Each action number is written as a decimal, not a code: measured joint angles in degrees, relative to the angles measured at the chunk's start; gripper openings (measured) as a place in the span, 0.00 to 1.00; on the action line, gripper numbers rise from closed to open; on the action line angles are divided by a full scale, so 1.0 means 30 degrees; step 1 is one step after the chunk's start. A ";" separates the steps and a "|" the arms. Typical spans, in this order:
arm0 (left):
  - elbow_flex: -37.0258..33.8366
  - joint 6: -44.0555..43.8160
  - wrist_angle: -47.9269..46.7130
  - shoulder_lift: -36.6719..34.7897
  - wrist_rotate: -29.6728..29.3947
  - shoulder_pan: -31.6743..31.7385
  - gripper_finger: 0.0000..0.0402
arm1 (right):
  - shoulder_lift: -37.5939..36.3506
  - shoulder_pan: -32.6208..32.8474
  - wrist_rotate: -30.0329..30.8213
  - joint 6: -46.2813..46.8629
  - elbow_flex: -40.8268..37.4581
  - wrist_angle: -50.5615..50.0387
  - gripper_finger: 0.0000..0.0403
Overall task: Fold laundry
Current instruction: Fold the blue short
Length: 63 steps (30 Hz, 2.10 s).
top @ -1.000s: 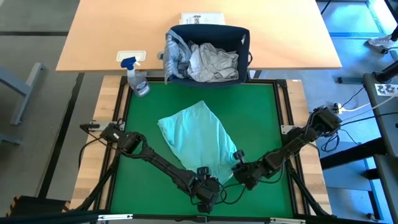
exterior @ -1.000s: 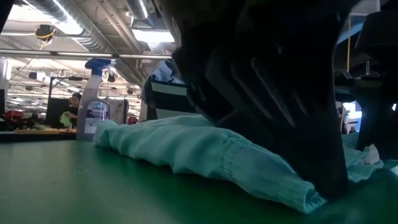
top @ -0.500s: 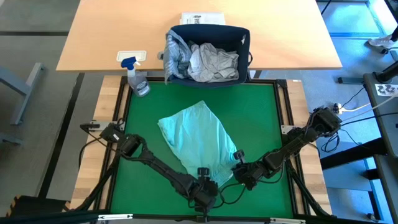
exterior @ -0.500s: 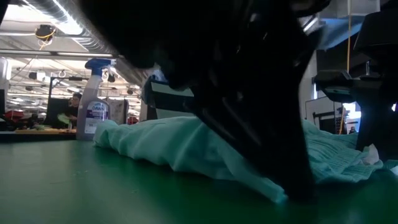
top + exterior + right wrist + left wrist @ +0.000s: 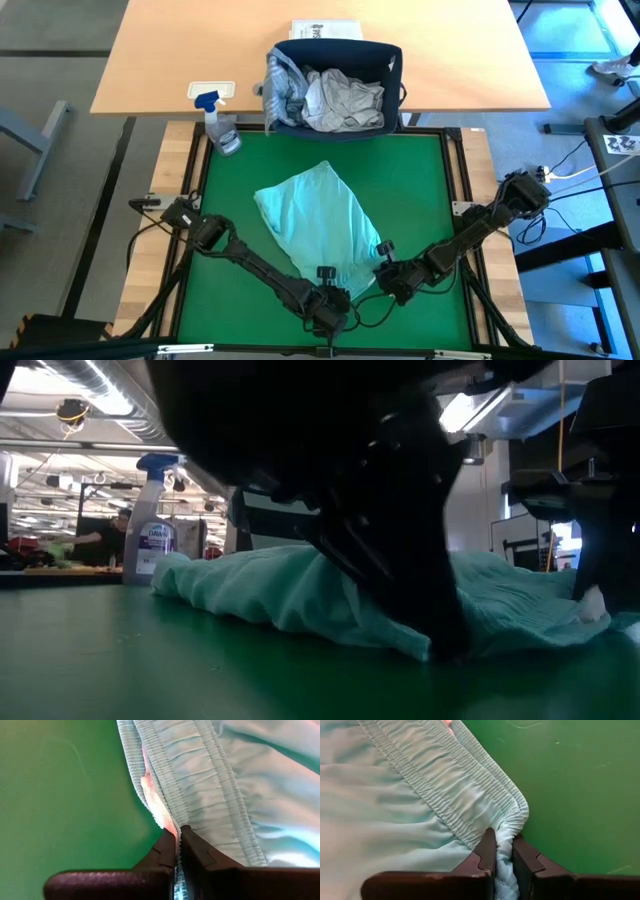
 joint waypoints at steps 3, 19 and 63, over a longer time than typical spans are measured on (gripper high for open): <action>0.0078 0.0519 -0.0409 -0.0602 -0.0232 0.0084 0.05 | -0.1311 -0.0015 0.0248 -0.0063 0.0403 -0.1665 0.03; 0.0614 -0.1295 0.2935 -0.3490 -0.0064 -0.0297 0.06 | -0.5411 0.0416 -0.4890 0.1587 0.4470 -0.8743 0.01; -1.2400 -0.1701 -0.2363 -1.3787 -0.2832 0.6908 0.06 | 0.0612 -1.7505 -1.2332 -0.3155 0.9436 -0.5483 0.01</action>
